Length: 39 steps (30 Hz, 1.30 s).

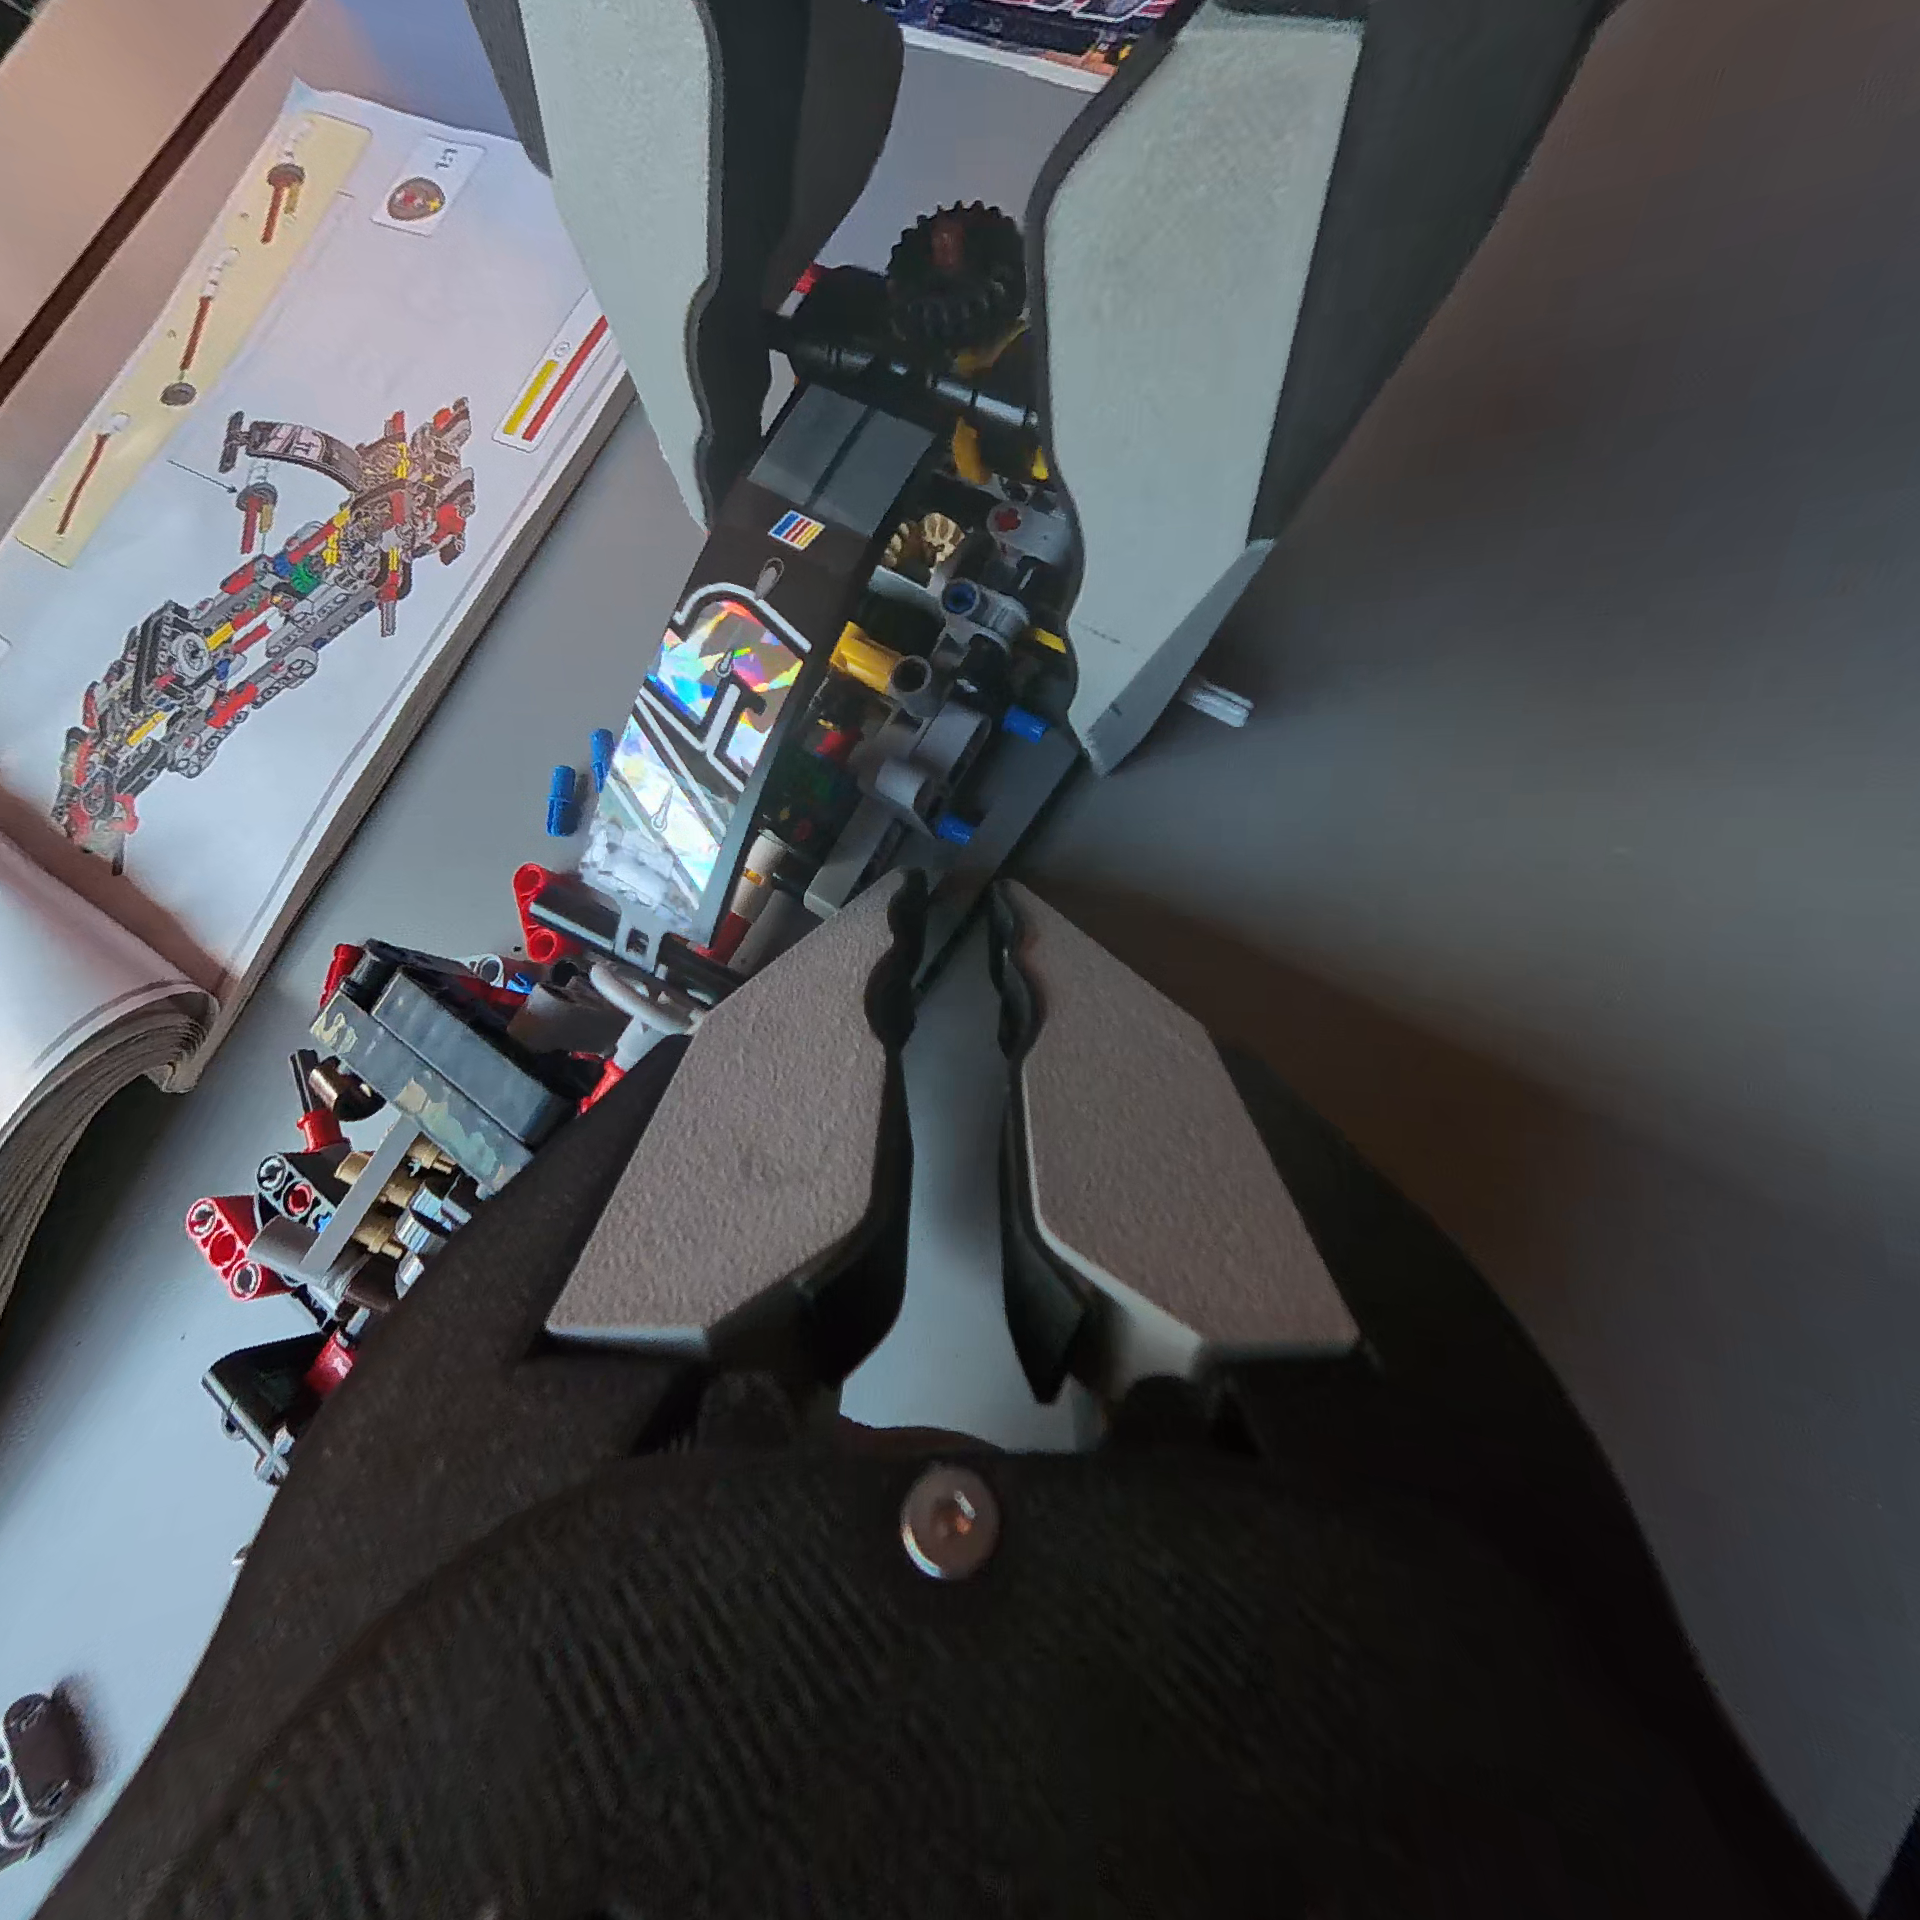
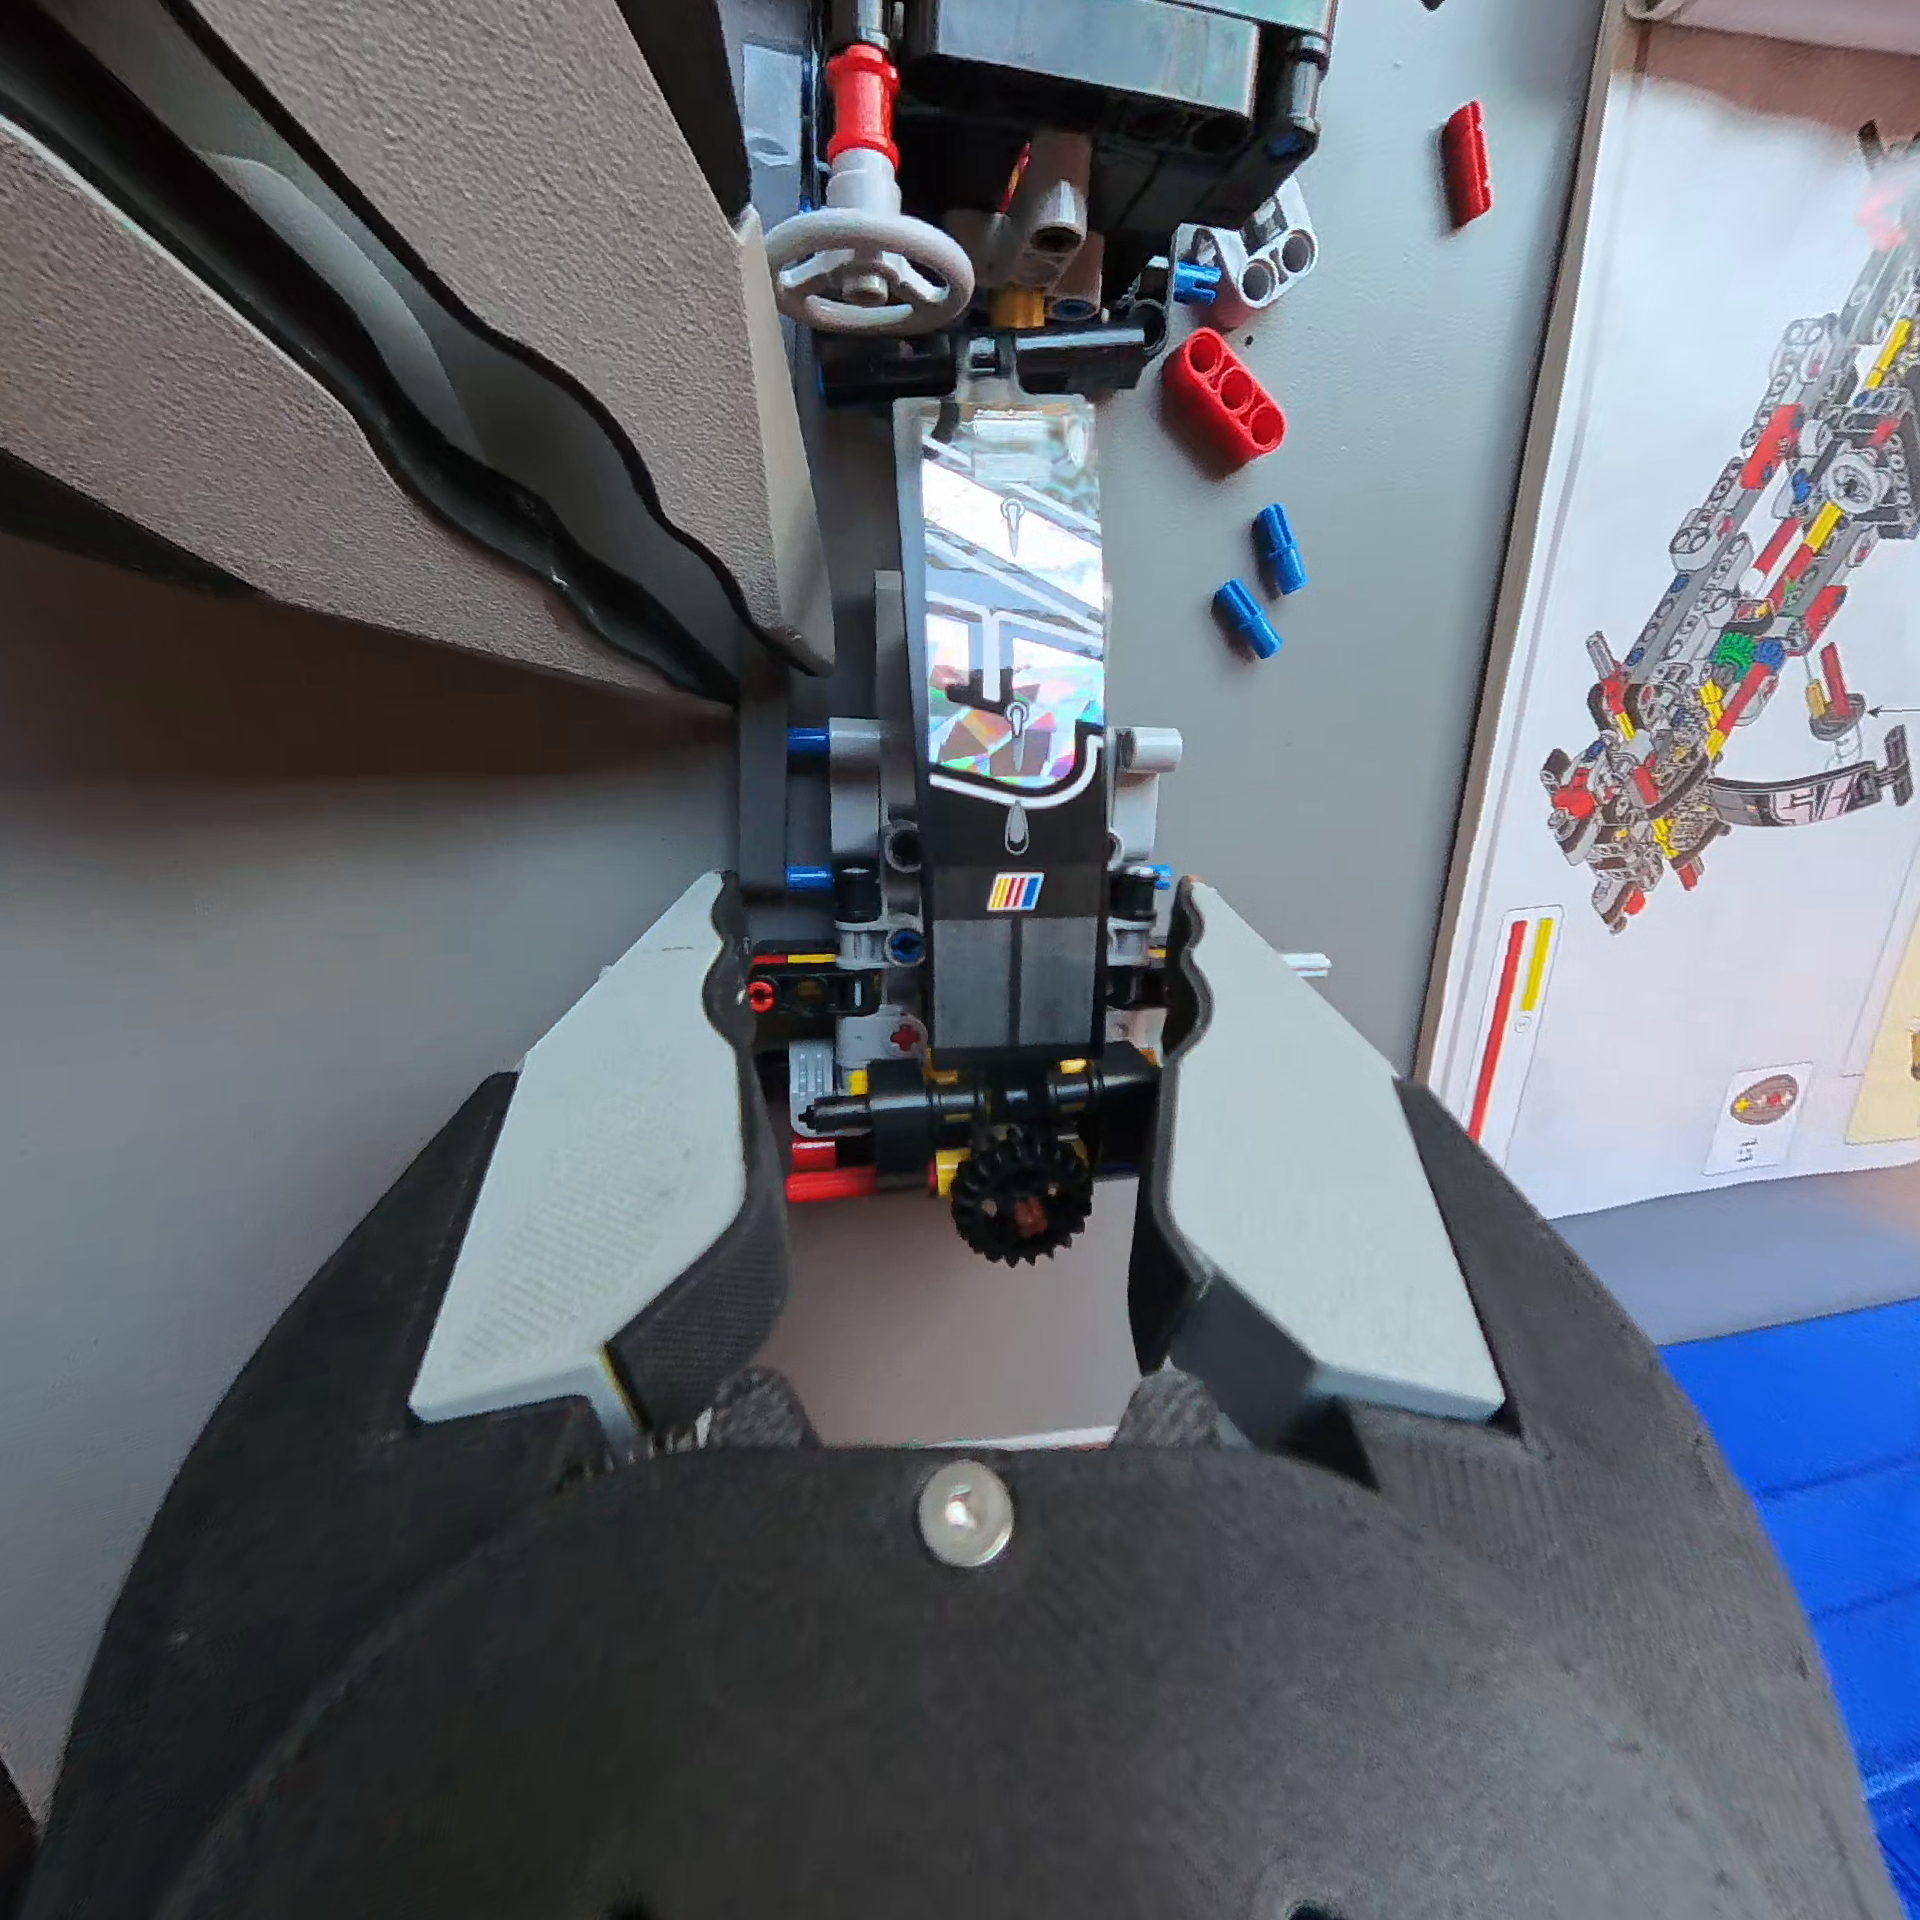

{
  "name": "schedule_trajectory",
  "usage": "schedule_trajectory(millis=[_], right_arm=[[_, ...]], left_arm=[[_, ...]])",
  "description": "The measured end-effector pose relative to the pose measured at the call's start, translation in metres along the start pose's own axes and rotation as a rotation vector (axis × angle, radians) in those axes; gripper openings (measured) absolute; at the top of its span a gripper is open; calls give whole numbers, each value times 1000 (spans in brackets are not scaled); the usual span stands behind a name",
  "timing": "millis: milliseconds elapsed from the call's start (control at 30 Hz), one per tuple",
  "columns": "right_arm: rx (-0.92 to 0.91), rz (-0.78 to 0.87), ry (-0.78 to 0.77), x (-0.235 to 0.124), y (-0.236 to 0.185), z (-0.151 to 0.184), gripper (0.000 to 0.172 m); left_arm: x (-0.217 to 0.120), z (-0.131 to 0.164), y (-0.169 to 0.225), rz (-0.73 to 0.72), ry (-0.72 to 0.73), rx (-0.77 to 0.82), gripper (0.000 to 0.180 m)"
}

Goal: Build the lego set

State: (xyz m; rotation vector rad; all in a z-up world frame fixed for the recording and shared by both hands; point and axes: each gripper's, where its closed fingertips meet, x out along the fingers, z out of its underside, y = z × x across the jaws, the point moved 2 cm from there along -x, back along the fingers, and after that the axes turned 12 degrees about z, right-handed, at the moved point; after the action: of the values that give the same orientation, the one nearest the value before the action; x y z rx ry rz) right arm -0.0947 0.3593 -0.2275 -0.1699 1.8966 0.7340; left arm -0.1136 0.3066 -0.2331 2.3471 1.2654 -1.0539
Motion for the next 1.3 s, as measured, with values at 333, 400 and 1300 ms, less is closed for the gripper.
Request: schedule_trajectory(millis=[333,400,1300], right_arm=[[71,-69,76,2,-2,1,79],[81,-69,85,3,-2,0,79],[66,-360,208,-22,13,9,83]], left_arm=[[0,-1,1,-21,-4,-9,9],[-1,-1,1,-32,-5,7,10],[-6,3,13,54,-14,26,20]])
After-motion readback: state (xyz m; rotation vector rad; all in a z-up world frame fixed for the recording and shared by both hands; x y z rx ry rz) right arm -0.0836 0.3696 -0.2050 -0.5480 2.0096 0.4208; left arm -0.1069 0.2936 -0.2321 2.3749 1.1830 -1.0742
